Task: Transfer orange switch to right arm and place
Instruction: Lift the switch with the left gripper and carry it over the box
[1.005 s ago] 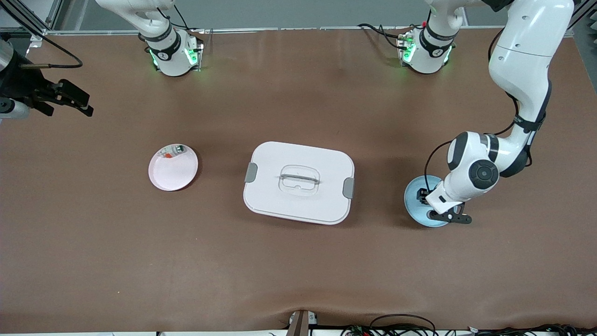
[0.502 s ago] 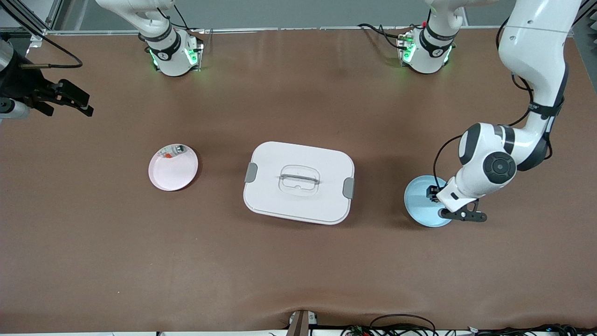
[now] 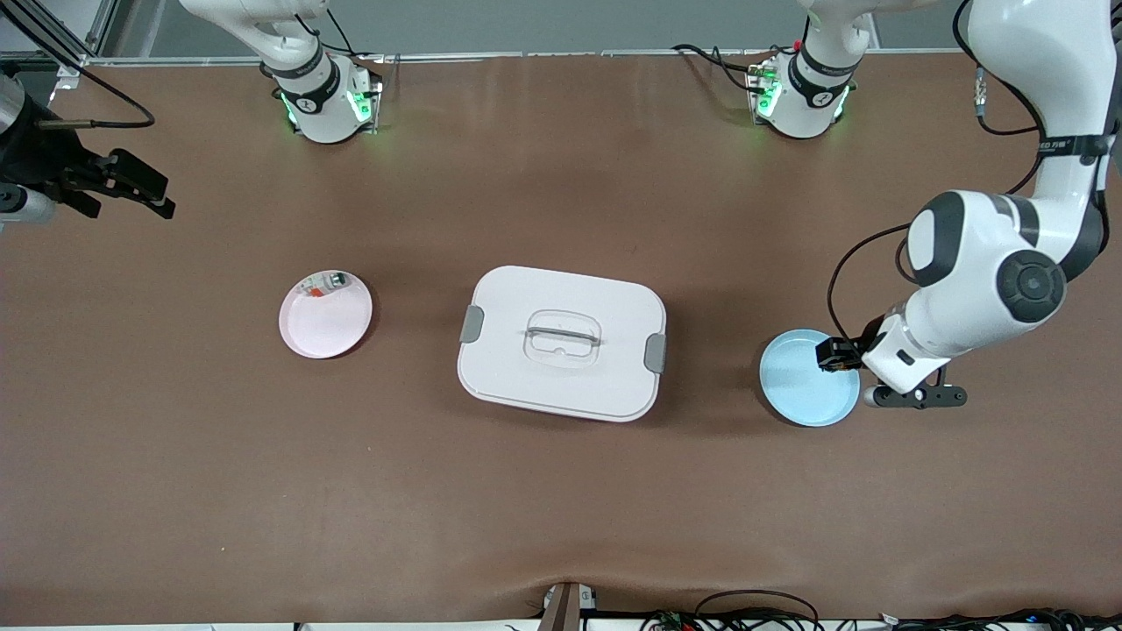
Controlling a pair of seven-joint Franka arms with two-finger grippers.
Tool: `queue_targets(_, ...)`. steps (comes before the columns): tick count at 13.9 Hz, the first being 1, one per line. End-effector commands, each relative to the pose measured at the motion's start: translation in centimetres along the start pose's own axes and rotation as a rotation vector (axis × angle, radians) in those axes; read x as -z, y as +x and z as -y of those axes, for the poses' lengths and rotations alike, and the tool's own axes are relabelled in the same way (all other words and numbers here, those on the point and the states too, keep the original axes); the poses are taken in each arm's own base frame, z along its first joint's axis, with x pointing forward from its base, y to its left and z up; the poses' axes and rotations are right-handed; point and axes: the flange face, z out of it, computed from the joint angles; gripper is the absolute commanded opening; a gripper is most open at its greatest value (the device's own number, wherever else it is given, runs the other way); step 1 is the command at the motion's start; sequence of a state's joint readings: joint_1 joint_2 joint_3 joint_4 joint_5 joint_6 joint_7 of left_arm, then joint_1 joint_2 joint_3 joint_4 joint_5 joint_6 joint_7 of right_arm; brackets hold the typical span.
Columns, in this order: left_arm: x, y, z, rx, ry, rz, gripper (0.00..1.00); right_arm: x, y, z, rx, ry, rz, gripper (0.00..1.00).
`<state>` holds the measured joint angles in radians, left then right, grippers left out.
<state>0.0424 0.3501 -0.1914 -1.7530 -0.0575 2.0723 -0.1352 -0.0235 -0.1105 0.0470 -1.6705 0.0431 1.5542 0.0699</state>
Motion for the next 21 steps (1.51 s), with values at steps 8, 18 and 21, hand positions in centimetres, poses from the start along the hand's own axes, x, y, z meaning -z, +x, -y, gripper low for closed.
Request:
queue_targets(8, 6.3, -2.4, -15.7, 0.394, -0.128, 0.014, 0.0, 1.5, -0.2, -1.2, -0.022, -0.007, -0.029, 1.0)
queue_targets(18, 3.2, -6.0, -35.4, 0.919, -0.22, 0.109, 0.0, 2.4, 0.2, -1.7, -0.014, -0.008, -0.017, 1.0)
queue_targets(21, 3.3, -6.9, -37.9, 1.005, -0.276, 0.102, 0.0, 2.0, -0.1, -1.0, -0.024, 0.02, 0.017, 1.0)
